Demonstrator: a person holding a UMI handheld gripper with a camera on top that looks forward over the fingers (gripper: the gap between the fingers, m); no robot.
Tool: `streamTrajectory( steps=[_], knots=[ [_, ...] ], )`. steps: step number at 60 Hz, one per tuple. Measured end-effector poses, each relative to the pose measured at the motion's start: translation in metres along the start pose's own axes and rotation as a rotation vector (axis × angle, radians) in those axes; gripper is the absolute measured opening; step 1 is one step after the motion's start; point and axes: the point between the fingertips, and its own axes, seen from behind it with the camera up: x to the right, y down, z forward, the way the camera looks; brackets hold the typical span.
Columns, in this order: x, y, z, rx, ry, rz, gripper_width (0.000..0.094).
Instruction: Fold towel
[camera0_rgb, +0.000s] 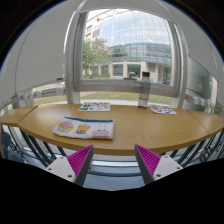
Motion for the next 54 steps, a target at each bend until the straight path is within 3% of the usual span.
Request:
streamTrajectory(
  steps=[16, 23, 45, 51, 54],
  knots=[
    [-0.189, -0.024, 0.074, -0.027, -0.152, 0.026, 0.0821],
    [-0.232, -0.032, 0.118, -0.052, -0.112, 0.001, 0.0796],
    [-0.247, -0.024, 0.195, -0.145, 0.060, -0.055, 0.0322],
    [-0.239, -0.025, 0.197, -0.147, 0.096, -0.078, 0.0046],
    [-0.235, -0.026, 0.196, -0.147, 0.101, -0.056, 0.0028]
  ],
)
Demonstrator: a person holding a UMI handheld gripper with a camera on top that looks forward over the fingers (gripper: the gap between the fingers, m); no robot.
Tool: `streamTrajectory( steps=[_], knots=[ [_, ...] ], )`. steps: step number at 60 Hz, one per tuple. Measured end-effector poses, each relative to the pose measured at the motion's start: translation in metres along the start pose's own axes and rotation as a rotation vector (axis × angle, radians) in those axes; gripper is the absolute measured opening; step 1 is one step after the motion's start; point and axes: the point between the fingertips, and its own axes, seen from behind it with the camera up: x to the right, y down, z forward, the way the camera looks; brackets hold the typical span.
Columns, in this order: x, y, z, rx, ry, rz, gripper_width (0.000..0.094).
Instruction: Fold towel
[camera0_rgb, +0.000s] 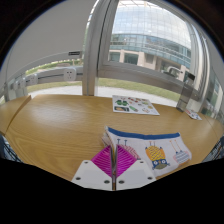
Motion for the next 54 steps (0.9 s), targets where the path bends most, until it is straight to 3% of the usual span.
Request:
streamTrajectory(
  steps=[11, 18, 26, 34, 46, 54],
  knots=[
    [-0.006, -0.011, -0.007, -0.014, -0.093, 0.102, 0.0027],
    [0.017, -0.050, -0.029, 0.047, -0.158, 0.177, 0.0027],
    [0.076, -0.077, -0.049, 0.088, -0.163, 0.221, 0.0026],
    [0.147, -0.060, -0.035, 0.064, -0.119, 0.247, 0.0028],
    [0.244, -0.001, 0.005, -0.014, -0.022, 0.216, 0.0270],
    [0.273, 0.004, 0.005, 0.003, -0.046, 0.234, 0.0333]
  ],
)
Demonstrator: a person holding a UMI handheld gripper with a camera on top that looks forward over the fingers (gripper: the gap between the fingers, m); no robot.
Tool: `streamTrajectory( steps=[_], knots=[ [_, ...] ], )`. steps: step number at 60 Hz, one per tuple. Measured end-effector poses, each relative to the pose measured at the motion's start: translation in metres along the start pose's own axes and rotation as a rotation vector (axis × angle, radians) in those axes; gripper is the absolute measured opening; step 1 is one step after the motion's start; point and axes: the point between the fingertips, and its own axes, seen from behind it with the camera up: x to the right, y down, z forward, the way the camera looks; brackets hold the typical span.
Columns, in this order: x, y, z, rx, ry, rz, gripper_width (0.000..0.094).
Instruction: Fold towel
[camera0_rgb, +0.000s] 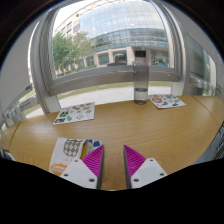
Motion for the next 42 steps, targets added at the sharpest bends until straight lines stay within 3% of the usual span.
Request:
streamTrajectory(
  steps=[7, 13, 16, 25, 42],
  knots=[
    [0.006, -0.021, -0.022, 0.049, -0.067, -0.009, 0.0510],
    [0.012, -0.039, -0.052, 0.105, -0.086, -0.037, 0.0749],
    [0.016, -0.044, -0.068, 0.122, -0.083, -0.049, 0.0825],
    [0.023, -0.048, -0.118, 0.180, -0.073, -0.079, 0.0832],
    [0.036, -0.027, -0.178, 0.211, -0.032, -0.110, 0.0830]
  ],
)
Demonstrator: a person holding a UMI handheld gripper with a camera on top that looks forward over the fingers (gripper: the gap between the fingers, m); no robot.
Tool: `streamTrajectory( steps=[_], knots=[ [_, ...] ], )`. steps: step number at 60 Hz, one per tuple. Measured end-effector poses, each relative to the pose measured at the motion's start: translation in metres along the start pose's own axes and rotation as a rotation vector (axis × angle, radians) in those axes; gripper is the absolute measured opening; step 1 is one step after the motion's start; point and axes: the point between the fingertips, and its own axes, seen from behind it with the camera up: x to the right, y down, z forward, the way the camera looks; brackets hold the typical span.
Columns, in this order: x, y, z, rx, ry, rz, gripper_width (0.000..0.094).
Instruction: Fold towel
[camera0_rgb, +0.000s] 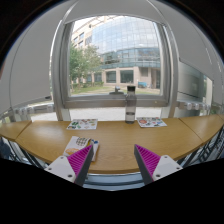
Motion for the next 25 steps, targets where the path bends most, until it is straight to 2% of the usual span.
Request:
streamTrajectory(
  steps=[11, 25],
  knots=[
    [0.007, 0.003, -0.020, 0.017, 0.027, 0.002, 0.0830],
    [0.012, 0.012, -0.022, -0.004, 0.039, 0.015, 0.0828]
  ],
)
